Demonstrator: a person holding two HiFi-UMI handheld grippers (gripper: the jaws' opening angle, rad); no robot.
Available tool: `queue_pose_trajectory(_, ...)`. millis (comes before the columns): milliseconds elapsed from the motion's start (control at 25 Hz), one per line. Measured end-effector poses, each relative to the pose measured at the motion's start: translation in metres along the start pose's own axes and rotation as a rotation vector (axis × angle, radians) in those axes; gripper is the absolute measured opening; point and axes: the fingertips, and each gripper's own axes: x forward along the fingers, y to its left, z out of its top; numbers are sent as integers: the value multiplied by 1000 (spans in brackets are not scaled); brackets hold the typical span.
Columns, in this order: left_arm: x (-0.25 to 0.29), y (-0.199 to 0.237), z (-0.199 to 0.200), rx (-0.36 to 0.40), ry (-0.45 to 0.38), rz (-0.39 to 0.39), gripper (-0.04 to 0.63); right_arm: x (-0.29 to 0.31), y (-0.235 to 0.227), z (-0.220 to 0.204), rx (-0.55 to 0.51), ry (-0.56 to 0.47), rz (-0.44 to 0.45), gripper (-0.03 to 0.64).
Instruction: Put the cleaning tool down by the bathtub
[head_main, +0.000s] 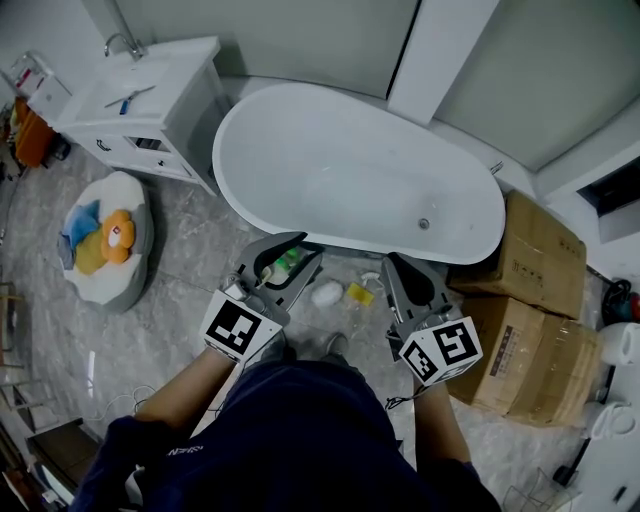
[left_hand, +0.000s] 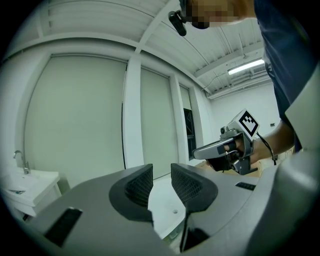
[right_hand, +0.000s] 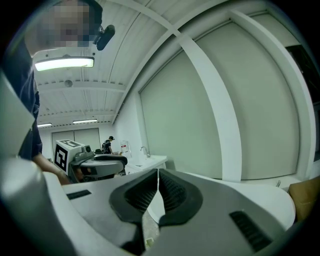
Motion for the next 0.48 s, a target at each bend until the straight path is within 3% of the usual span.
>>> queue_pose_trajectory(480, 4, 1, 1, -15, -12, 10, 78, -1, -2, 5, -3, -16, 0, 14)
